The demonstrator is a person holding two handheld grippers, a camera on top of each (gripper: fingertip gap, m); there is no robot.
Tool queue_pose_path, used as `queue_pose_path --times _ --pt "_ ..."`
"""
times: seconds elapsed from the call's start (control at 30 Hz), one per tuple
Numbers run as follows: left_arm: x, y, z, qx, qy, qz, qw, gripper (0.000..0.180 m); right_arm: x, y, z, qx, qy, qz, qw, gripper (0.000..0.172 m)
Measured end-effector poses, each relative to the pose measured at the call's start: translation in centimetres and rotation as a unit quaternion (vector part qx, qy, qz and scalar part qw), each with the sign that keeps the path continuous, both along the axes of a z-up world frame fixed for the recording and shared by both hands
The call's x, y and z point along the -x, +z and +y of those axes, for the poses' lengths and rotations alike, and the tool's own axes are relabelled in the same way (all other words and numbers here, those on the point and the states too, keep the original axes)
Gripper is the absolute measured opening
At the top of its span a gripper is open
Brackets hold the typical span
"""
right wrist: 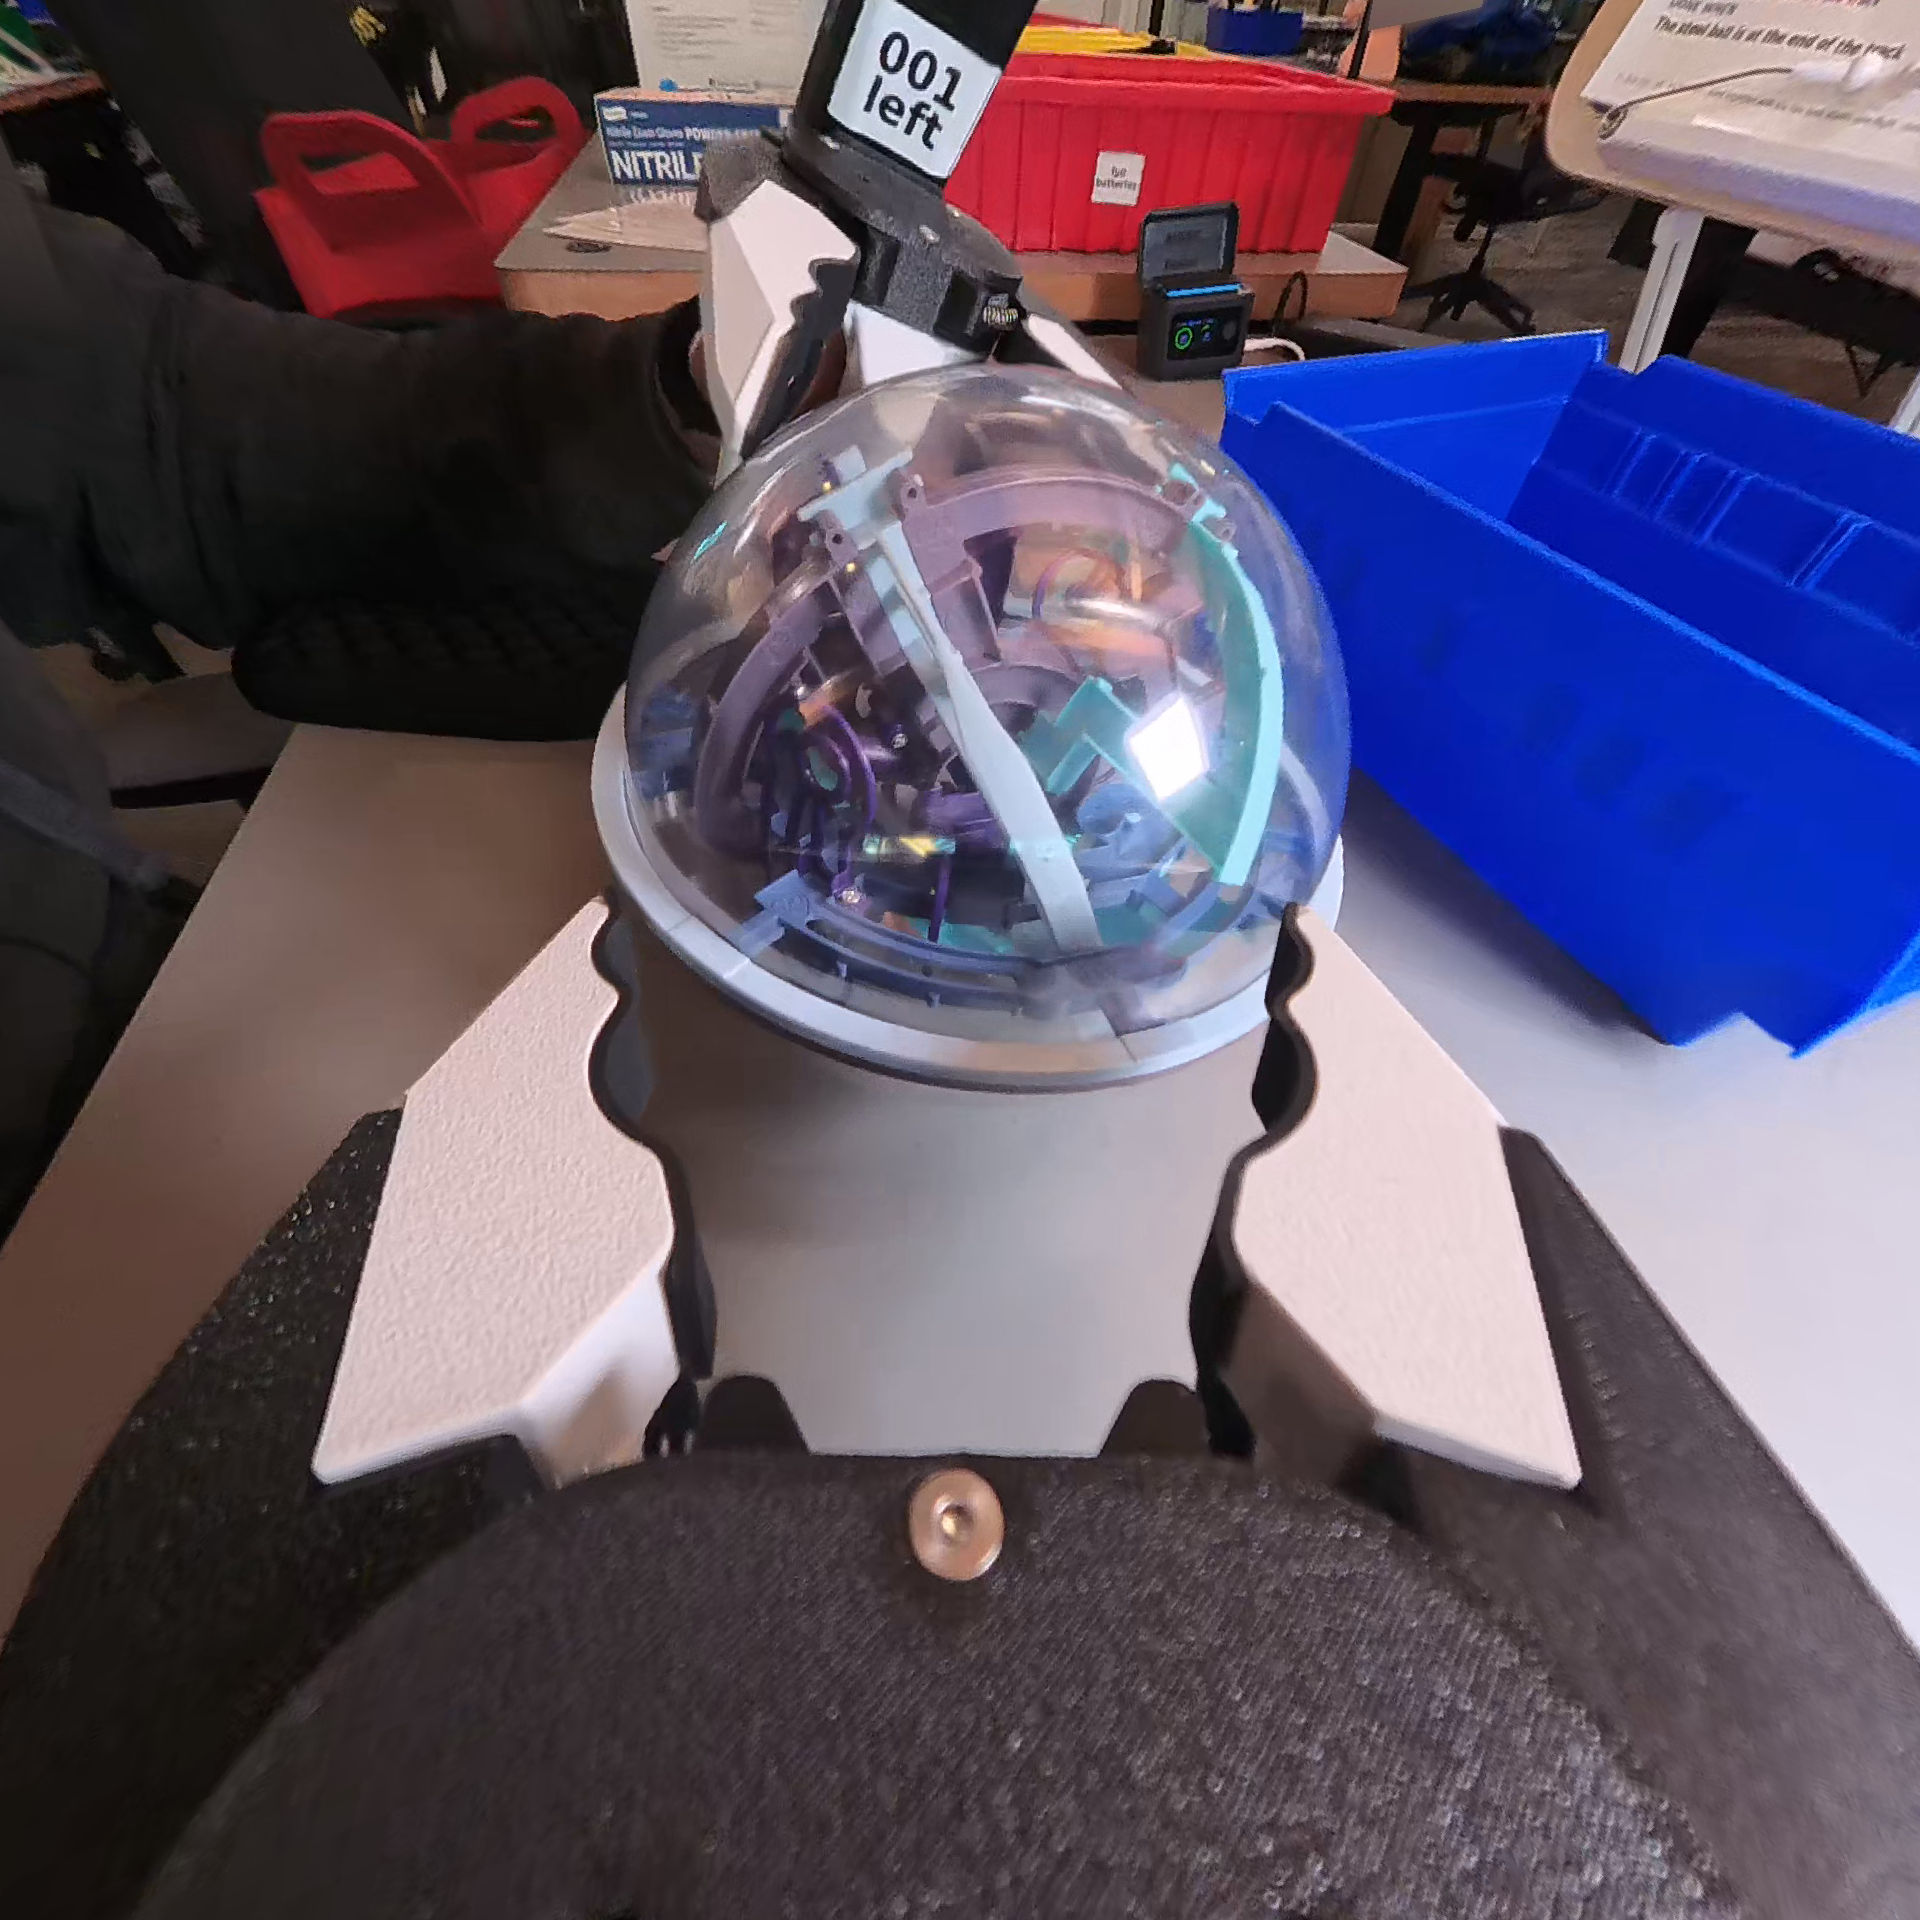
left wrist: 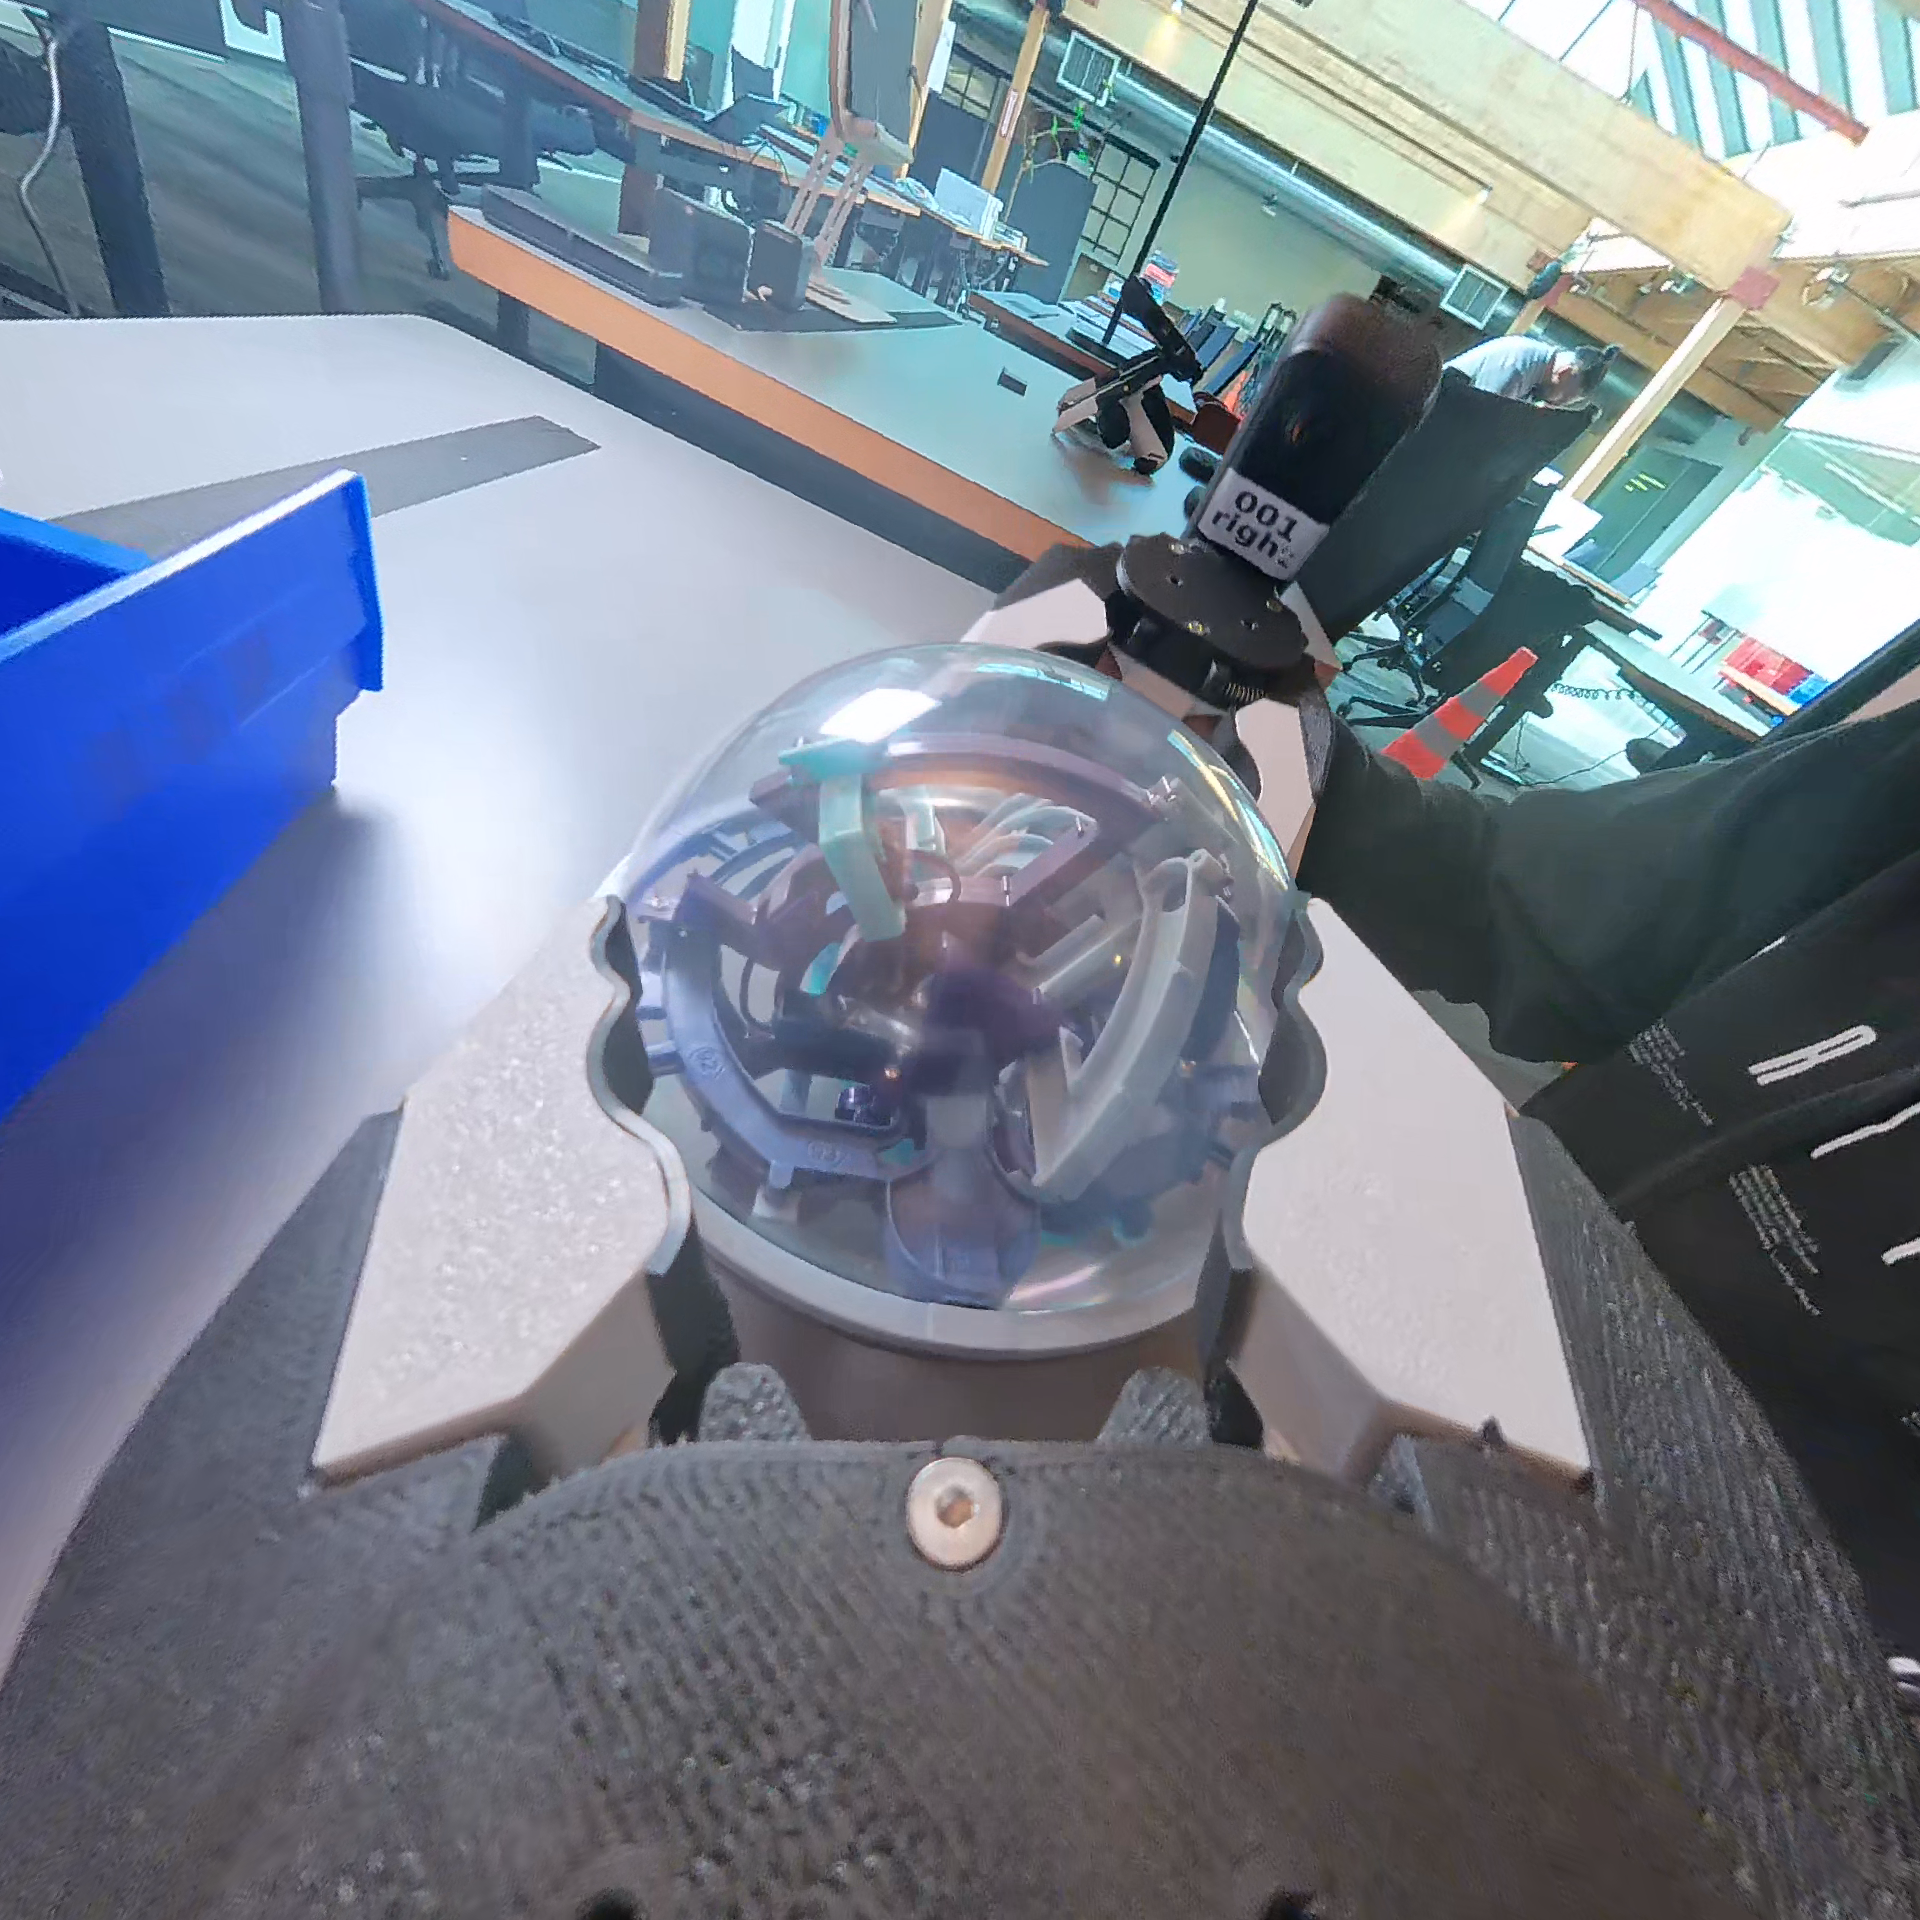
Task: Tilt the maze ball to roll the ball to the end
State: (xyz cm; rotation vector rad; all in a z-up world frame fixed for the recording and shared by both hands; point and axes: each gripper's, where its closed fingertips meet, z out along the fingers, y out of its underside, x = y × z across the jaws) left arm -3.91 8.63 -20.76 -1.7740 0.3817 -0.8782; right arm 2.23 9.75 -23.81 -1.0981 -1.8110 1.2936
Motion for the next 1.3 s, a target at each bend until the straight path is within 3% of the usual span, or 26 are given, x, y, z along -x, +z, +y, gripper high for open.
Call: queue_pose_path --times 0.23,0.57,0.63,0.8,1.07,1.17,1.3 --pt "0.3 0.6 0.1 0.001 0.019 -0.027 0.999 0.113 -0.1 -1.5 -0.4 -0.028 -0.008 0.001 1.0 0.118" --pt "0.8 1.1 -0.7 -0.029 0.023 -0.019 0.999 0.104 0.3 -1.5 -0.7 -0.04 -0.016 0.02 0.999 0.116" --pt "0.9 1.1 -0.8 -0.033 0.023 -0.019 0.999 0.103 0.2 -1.2 -0.9 -0.013 -0.009 0.018 1.0 0.118" --pt "0.5 1.5 -1.4 -0.063 0.008 0.004 0.998 0.099 -0.3 1.4 -0.5 0.203 0.017 -0.001 0.979 0.129" --pt "-2.3 2.3 -2.9 -0.157 -0.036 0.093 0.983 0.092 0.1 -1.6 -1.6 0.24 0.027 -0.103 0.965 0.126" --pt "-1.6 2.2 -2.6 -0.127 -0.015 0.088 0.988 0.092 0.2 -1.7 -1.4 0.245 0.02 -0.105 0.964 0.125" --pt "-0.1 0.7 -2.3 0.002 0.021 0.028 0.999 0.115 0.1 -1.9 -1.4 0.224 0.017 -0.103 0.969 0.123"
